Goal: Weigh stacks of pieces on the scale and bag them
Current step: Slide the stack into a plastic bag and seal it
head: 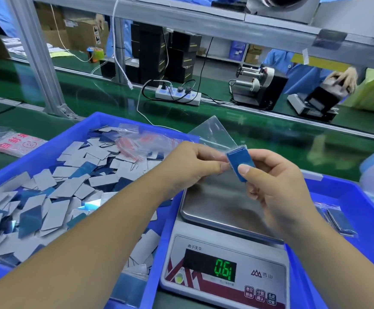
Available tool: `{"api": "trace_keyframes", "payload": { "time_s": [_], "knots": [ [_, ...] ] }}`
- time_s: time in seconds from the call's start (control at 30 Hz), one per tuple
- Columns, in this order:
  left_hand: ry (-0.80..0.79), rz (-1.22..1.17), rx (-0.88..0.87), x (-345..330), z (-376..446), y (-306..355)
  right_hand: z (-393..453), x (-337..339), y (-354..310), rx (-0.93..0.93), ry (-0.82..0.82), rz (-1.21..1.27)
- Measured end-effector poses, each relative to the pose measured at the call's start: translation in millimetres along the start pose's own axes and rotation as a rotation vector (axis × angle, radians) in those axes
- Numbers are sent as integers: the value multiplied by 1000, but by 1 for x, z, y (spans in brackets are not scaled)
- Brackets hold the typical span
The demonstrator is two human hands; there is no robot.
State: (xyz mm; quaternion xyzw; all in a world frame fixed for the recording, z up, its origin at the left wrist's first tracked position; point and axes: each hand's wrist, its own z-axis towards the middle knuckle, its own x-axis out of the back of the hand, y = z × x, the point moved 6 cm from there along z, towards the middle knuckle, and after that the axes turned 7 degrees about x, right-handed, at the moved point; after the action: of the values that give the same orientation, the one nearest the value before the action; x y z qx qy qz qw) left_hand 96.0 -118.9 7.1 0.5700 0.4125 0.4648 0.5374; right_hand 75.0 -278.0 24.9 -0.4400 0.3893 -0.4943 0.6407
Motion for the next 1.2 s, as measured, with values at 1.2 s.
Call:
{"api": "trace_keyframes", "payload": {
  "time_s": [1.2],
  "knots": [
    [44,0,87,8,-4,-3,2,3,3,107,-348,-1106]
  ]
}}
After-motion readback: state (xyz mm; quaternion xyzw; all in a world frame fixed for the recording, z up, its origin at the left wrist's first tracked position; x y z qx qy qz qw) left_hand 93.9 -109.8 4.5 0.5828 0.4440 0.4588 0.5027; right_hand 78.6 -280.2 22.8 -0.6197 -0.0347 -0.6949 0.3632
